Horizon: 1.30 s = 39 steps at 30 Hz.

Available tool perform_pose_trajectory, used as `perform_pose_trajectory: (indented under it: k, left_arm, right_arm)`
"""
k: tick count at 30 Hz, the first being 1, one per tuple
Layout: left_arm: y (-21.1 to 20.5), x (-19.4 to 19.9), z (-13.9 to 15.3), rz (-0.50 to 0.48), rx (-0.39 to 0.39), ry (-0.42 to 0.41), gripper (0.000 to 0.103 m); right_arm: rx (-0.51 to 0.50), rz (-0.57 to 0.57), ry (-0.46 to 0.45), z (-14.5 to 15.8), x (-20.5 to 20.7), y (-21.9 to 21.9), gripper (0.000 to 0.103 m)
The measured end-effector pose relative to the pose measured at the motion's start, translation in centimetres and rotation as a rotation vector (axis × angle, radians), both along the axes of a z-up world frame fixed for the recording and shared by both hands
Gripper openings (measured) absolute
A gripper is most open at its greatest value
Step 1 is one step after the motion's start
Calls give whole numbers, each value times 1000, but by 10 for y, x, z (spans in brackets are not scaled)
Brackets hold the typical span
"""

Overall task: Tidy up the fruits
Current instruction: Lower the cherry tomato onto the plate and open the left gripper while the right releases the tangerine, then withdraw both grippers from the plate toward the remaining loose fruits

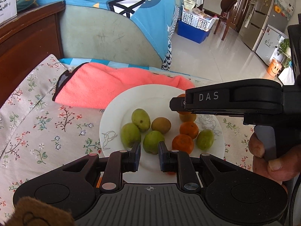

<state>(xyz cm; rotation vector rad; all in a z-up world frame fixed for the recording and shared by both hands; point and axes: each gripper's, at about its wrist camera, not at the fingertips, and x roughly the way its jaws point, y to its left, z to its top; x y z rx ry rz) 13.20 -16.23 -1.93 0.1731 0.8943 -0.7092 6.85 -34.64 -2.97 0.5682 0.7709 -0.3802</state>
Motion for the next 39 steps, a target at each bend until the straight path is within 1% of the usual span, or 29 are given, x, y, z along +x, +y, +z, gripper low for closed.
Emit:
perform_pose_trajectory:
  k: [3,5,8,10,11,13,15,17,19,21,24,26,28,29,31,33,36,39]
  left_arm:
    - [-3,0,-2,2,17,5,18]
    - [-4,-2,-1,6,27,-10,19]
    - [-4,-3,1,8,36,-24,23]
    - [-3,-2,3,18,36,-26,34]
    - [-2,-3,5,24,40,-34,39]
    - [-2,-4,8,38,55,-66,59]
    - [-2,-6,12,45,70,-101,69]
    - [-2,-9,16,45,85,-127,72]
    - [-3,-11,19,43,102,-142,79]
    - [-2,-14,21,40,117,-153,81]
    - [-2,-19,23,45,151,-177,89]
    - [-2,-23,23,49,175,-198,91]
    - [0,-26,24,47,180,-198,92]
    - [1,-27,25,49,176,-193,92]
    - [5,-30,26,64,163,-178,92]
    - [9,-33,27,73,150,-164,92]
    - [14,-38,28,83,135,-161,92]
    - [18,-43,31,89,115,-155,92]
  right_arm:
    - [-17,15,1,-3,4,1,28]
    - [-26,18,3,-4,8,1,29]
    - [-15,5,-4,-4,9,0,32]
    - [-10,3,-10,-3,9,0,32]
    - [-10,4,-14,-2,9,0,32]
    - [-14,5,-21,0,8,0,33]
    - [-19,6,-28,4,7,1,35]
    - [-26,3,-35,7,6,2,37]
    - [-30,-3,-38,10,5,3,39]
    - [-27,-11,-40,13,3,5,42]
    - [-31,-14,-31,16,0,8,44]
    - [-45,-18,-26,19,-3,12,46]
    - [-58,-21,-24,22,-7,17,48]
    - [-64,-22,-22,23,-8,19,49]
    - [-77,-25,-15,25,-11,23,56]
    - [-95,-32,-2,28,-14,28,59]
    - [-120,-36,7,30,-19,33,59]
    - [-125,-53,22,31,-25,36,60]
